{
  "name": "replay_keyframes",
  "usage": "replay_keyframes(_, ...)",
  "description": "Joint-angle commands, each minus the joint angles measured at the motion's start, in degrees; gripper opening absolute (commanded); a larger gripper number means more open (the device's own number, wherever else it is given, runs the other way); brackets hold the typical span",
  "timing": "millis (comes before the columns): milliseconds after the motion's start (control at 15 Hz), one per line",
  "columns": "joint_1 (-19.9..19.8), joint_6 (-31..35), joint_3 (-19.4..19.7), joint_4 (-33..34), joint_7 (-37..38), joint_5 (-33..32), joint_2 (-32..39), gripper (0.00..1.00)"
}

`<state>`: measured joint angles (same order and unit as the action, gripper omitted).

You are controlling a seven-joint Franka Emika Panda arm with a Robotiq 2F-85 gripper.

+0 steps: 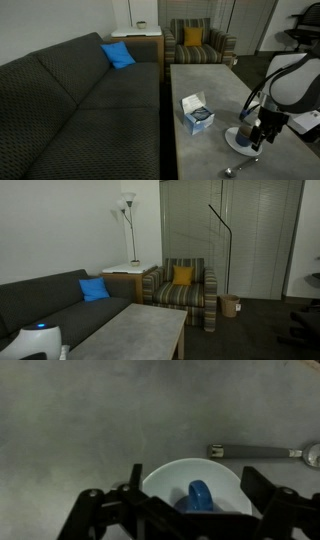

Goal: Put the mug on the table

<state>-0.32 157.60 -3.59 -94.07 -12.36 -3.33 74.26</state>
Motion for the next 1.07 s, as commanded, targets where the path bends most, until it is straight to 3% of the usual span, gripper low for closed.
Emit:
replay_keyframes(0,-0.1,0.7,0.4,2.1,0.0,-1.3,2.0,1.0)
replay_keyframes(933,1.4,1.1,1.0,4.4,0.7,-2.2,3.1,1.0)
replay_keyframes(1000,1.3,1.0,1.0,4.6,0.6,-2.2,3.2,0.94)
